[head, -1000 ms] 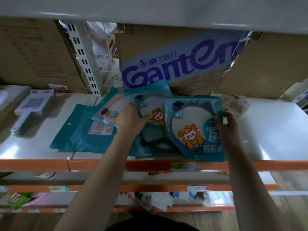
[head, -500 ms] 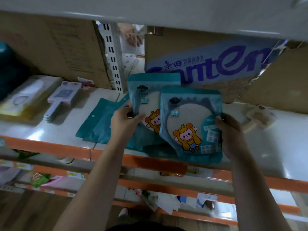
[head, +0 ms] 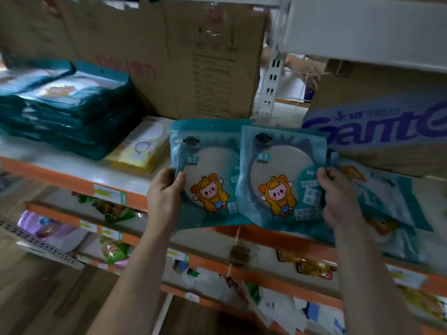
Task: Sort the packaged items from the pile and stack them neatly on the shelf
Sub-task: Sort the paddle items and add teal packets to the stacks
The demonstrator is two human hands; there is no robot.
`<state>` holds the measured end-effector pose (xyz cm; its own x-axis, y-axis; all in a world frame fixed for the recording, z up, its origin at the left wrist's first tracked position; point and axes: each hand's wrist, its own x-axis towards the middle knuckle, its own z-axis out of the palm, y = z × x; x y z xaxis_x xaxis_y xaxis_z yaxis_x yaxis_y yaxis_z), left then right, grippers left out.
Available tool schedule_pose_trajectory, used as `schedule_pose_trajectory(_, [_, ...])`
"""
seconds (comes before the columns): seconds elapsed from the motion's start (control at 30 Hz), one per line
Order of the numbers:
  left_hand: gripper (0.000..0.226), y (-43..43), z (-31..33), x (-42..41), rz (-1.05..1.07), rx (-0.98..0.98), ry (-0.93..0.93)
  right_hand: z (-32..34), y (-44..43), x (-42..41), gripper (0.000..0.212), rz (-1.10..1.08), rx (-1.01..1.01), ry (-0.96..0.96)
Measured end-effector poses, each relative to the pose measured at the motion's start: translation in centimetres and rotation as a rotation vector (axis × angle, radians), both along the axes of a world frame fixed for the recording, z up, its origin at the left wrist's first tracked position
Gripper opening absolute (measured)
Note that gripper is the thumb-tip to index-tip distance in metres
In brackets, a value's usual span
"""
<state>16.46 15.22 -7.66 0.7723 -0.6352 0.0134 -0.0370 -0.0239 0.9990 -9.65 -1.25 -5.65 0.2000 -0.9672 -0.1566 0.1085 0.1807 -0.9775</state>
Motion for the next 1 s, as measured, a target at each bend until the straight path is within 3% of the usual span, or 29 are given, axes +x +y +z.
schedule_pose_trajectory(0.17, [0.011, 4.1, 1.0, 7.7, -0.026, -0.049, -0.042, 0.1, 4.0, 7.6, 0.013, -0.069, -0.039, 0.015])
schedule_pose_trajectory(0.33, [0.011, 6.2, 1.2, 13.0, -0.034, -0.019, -0.036, -0.1, 6.5, 13.1, 0.018, -0.071, 0.045, 0.023])
schedule_pose_trajectory(1.0, [0.032, 1.6, 7.2, 29.8, 0.158, -0.098, -0.33, 1.7, -0.4, 28.5, 0.027, 0.053, 0.033, 0.005])
